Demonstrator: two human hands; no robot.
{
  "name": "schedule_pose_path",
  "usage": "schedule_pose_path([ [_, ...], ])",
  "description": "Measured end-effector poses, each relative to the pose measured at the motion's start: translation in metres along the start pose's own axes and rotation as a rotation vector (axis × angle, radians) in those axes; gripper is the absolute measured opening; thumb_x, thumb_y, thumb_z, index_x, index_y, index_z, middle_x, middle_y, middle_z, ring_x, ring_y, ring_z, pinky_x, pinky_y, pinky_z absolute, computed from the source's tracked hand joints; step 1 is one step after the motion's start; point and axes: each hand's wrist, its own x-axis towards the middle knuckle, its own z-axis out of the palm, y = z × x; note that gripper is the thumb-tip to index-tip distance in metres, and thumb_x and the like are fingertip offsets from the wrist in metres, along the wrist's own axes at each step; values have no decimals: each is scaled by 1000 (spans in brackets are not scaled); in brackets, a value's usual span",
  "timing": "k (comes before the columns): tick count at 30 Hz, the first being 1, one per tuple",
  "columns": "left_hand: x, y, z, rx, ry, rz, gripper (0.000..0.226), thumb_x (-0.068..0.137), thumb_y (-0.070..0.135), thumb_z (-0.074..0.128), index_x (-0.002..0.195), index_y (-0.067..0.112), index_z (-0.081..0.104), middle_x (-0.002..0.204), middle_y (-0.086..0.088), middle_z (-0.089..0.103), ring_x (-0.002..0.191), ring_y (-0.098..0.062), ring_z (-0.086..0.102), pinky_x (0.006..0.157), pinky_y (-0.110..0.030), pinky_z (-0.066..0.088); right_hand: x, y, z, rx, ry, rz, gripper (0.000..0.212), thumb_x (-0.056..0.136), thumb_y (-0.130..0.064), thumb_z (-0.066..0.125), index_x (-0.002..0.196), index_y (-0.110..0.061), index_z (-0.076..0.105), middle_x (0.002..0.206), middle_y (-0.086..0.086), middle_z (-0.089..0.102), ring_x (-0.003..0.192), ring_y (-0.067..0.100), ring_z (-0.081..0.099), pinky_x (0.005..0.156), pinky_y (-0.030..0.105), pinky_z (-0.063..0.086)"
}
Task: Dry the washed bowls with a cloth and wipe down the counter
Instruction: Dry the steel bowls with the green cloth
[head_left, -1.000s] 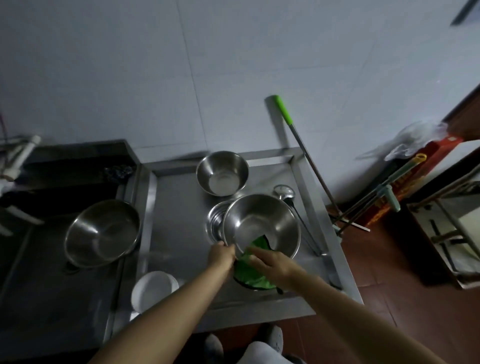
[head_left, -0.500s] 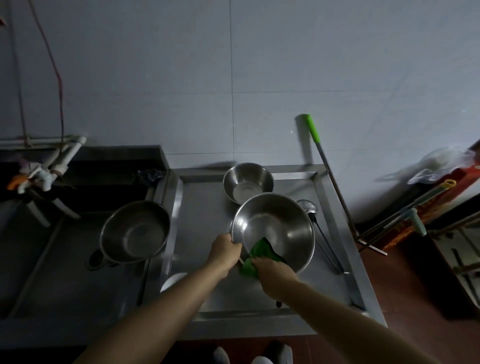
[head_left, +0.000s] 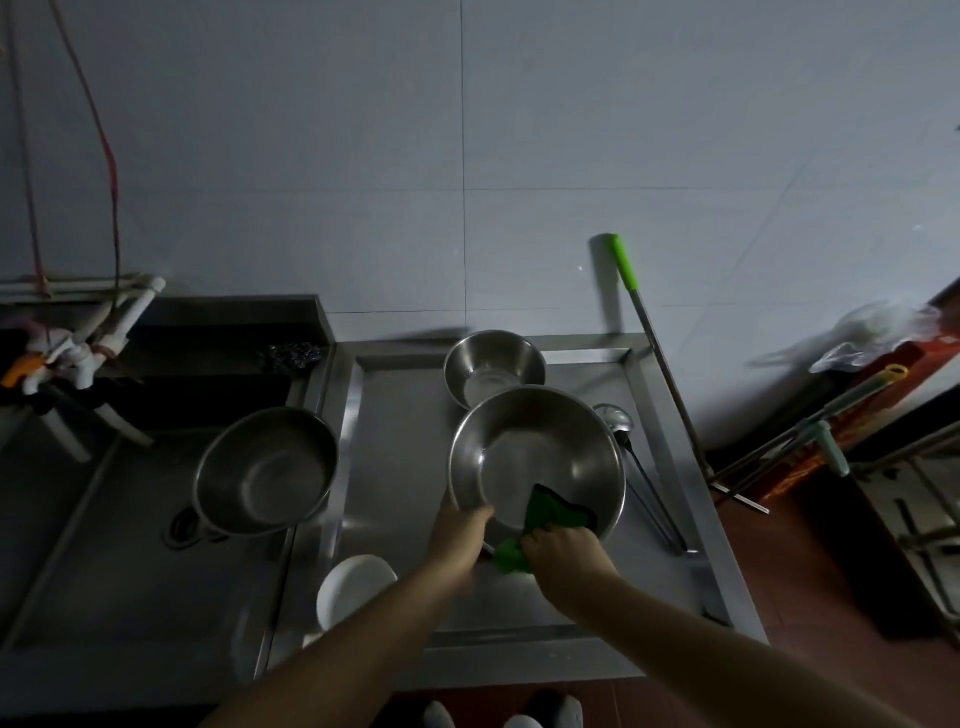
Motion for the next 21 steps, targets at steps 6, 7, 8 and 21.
schedule_pose_path([
  [6, 4, 15, -4, 157, 38, -35, 37, 81, -5, 46, 104, 18, 64, 88, -11, 67, 81, -29, 66, 72, -44, 62, 3, -7, 4, 177, -31, -97, 59, 93, -6, 57, 147, -19, 39, 144, 4, 49, 127, 25, 52, 99, 43, 50],
  [7, 0, 27, -7, 193, -17, -30, 35, 82, -10, 45, 100, 13, 64, 82, -11, 65, 74, -27, 63, 62, -37, 60, 2, -6, 5, 186, -39, -121, 63, 93, -7, 57, 150, -20, 34, 148, 4, 44, 131, 26, 48, 101, 45, 49],
  [8, -2, 40, -12, 226, -81, -20, 34, 83, -15, 45, 95, 11, 63, 76, -10, 62, 67, -24, 61, 54, -32, 56, -1, -2, 7, 162, -36, -144, 65, 93, -8, 56, 152, -18, 31, 152, 5, 41, 134, 27, 45, 101, 47, 49],
  [21, 8, 35, -24, 83, -83, -27, 37, 86, 6, 65, 115, 29, 64, 93, -6, 75, 82, -26, 73, 71, -44, 61, 5, 28, -15, -150, -97, -111, 16, 99, -15, 54, 109, -6, 64, 100, 9, 70, 88, 26, 69, 76, 35, 54],
])
